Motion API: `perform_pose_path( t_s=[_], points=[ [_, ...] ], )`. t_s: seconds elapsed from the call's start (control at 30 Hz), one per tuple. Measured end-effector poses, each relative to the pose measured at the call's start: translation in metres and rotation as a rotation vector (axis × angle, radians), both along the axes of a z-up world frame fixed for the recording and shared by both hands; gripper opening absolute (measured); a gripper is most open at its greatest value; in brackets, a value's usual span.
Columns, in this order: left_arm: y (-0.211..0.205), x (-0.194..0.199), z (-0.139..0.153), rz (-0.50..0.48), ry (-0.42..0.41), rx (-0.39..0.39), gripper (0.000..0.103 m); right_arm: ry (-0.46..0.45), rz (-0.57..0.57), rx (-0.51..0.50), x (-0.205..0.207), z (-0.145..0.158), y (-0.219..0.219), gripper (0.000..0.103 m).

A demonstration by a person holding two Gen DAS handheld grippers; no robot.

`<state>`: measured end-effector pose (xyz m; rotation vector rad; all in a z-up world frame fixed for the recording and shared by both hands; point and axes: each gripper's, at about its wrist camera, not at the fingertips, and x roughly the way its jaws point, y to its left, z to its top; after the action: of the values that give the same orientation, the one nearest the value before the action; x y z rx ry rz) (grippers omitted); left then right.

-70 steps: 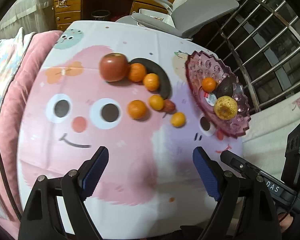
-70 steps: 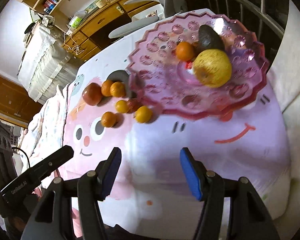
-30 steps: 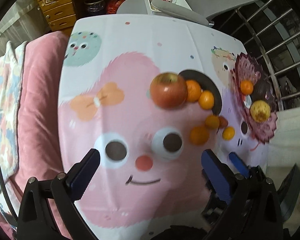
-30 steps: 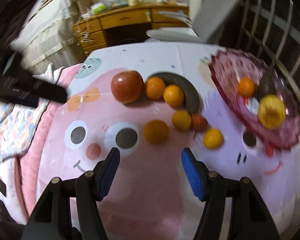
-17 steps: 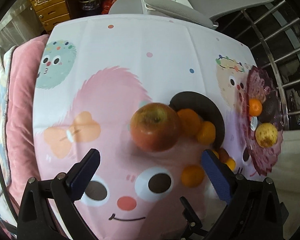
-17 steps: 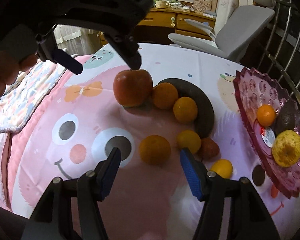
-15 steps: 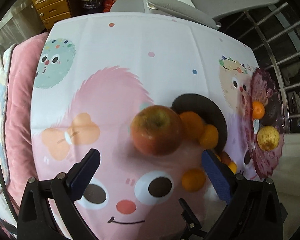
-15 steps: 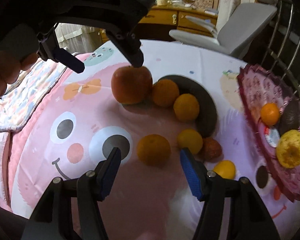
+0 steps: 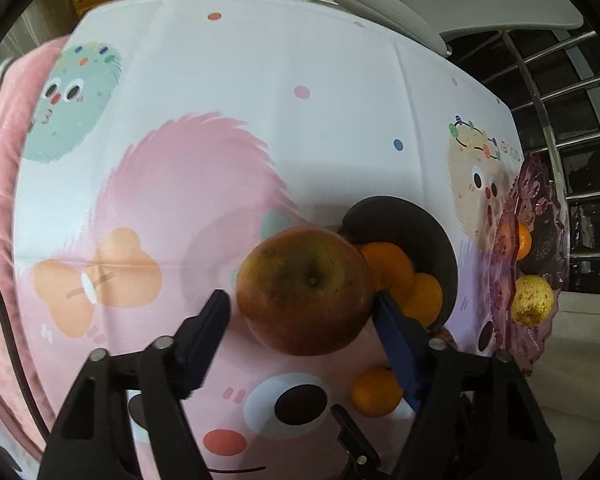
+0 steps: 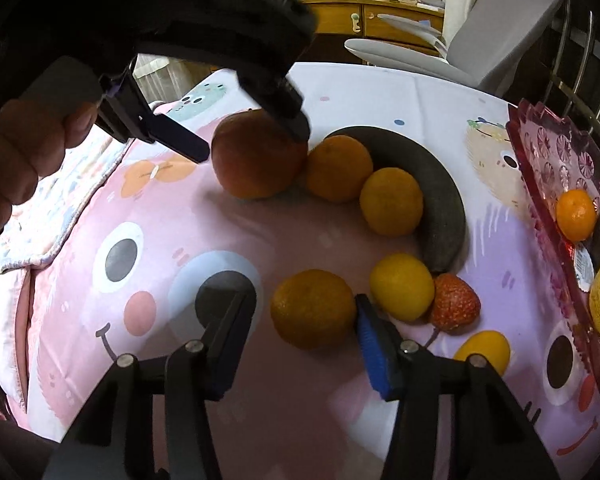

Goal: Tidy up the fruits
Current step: 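Grasp the red apple with the left tool while the right tool grasps an orange, then carry apple and orange over the pink bowl and open both tools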

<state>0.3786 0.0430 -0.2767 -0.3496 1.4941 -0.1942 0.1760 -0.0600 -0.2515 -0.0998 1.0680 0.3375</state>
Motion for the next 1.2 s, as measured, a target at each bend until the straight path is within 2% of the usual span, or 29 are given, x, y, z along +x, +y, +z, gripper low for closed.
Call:
perform_pose_path(
  t_s=[0.2, 0.43, 0.77, 0.97, 1.2],
  points=[
    [0.002, 0.001, -0.004, 0.018, 0.002, -0.035, 0.068, 0.000, -0.021, -0.007, -0.001, -0.001, 0.000, 0.040],
    [0.011, -0.009, 0.004, 0.024, 0.024, -0.041, 0.068, 0.016, 0.007, 0.004, -0.004, 0.005, 0.002, 0.039],
    [0.037, -0.042, 0.061, 0.019, -0.053, -0.028, 0.068, -0.050, 0.004, 0.010, -0.026, 0.042, 0.017, 0.039],
    [0.058, -0.079, 0.098, 0.004, -0.108, -0.054, 0.068, -0.088, -0.062, 0.036, -0.044, 0.072, 0.027, 0.039],
    [0.077, -0.127, 0.121, -0.020, -0.137, -0.061, 0.068, -0.117, -0.125, 0.065, -0.080, 0.096, 0.040, 0.039]
  ],
)
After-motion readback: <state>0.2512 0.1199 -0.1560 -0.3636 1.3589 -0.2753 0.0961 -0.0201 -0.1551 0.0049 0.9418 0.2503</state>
